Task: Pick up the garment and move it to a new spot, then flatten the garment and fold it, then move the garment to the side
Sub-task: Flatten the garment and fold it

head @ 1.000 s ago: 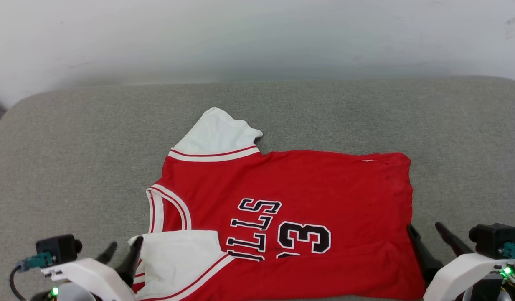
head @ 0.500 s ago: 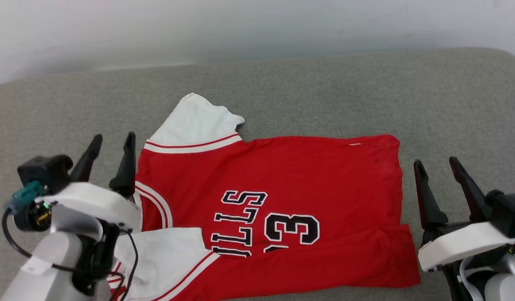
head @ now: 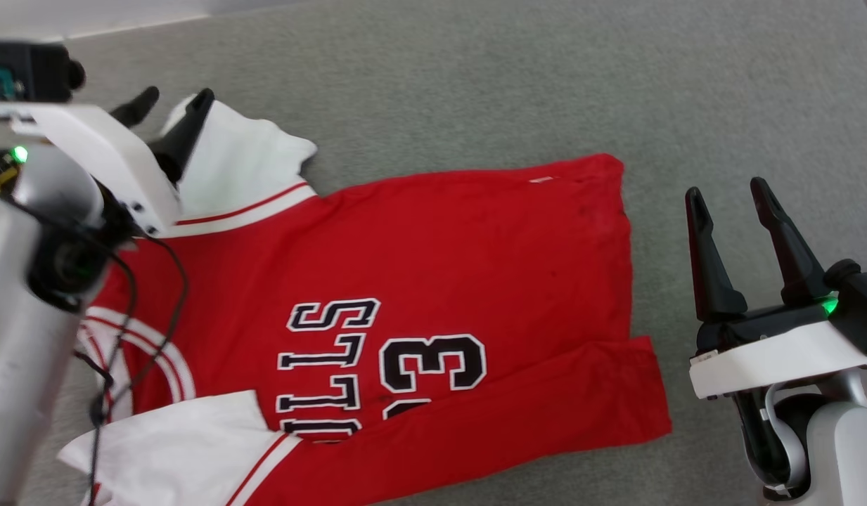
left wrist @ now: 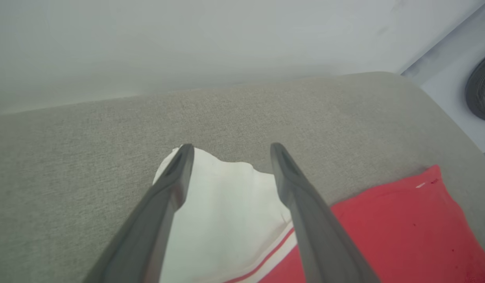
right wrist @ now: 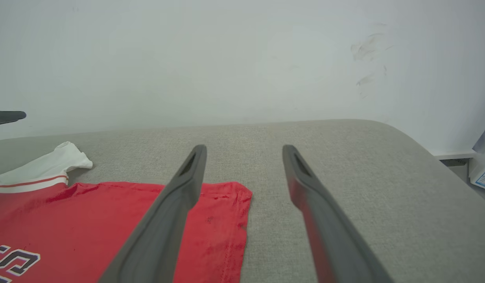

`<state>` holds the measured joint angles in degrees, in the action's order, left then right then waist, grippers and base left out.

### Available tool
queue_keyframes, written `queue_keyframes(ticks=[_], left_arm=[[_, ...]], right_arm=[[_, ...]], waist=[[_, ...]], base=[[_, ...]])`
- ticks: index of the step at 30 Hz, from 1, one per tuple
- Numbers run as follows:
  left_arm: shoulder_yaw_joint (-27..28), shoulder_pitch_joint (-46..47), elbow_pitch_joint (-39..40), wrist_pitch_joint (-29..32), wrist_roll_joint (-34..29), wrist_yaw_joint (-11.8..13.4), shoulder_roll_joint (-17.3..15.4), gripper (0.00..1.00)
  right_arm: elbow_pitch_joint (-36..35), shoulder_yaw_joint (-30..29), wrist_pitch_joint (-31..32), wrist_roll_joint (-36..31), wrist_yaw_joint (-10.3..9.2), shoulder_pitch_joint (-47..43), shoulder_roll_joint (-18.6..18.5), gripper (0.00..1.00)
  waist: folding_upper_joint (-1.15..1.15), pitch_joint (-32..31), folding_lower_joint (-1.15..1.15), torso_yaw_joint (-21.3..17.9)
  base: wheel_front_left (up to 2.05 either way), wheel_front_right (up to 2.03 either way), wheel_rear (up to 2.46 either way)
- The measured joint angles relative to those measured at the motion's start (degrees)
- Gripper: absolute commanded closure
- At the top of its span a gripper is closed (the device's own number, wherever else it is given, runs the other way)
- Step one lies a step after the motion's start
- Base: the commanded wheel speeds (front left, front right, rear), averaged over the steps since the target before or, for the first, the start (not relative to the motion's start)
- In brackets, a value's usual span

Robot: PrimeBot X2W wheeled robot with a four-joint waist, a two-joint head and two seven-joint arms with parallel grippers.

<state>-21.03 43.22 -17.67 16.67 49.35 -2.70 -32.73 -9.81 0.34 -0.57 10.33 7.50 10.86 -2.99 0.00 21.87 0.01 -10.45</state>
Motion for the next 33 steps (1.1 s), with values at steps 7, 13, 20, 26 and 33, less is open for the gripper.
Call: queue_keyframes(ticks=[7, 13, 20, 26, 33], left_arm=[[-1.7, 9.3, -5.7, 17.0, 2.9, -1.3, -5.7, 0.00], [-2.7, 12.5, -9.7, 25.8, 3.0, -0.4, -9.6, 0.00], [-4.0, 12.9, -13.2, 31.9, 3.8, 0.2, -11.0, 0.00], [-4.1, 13.6, -14.8, 33.7, 4.9, 1.3, -9.9, 1.00], [-4.4, 13.3, -17.9, 28.0, 3.7, 2.3, -7.0, 1.00]], right_arm=[[1.5, 1.6, -2.0, 2.2, 0.00, 0.9, 0.0, 0.00], [3.3, 2.6, -3.8, 4.2, 0.00, 0.9, 0.0, 0.00], [5.2, 3.2, -4.7, 5.3, 0.00, 1.1, 0.0, 0.00], [6.5, 3.3, -4.0, 6.4, 0.00, 2.3, 0.0, 0.00], [10.9, 3.5, -1.6, 10.5, 0.00, 4.6, 0.1, 0.00]], waist=[[0.00, 3.5, 0.00, -4.5], [0.00, 6.3, 0.00, -7.8], [0.00, 8.2, -0.01, -9.6], [0.00, 8.7, -0.01, -9.5], [0.00, 7.3, -0.01, -8.6]], base=[[0.00, 0.00, 0.00], [0.00, 0.00, 0.00], [0.00, 0.00, 0.00], [0.00, 0.00, 0.00], [0.00, 0.00, 0.00]])
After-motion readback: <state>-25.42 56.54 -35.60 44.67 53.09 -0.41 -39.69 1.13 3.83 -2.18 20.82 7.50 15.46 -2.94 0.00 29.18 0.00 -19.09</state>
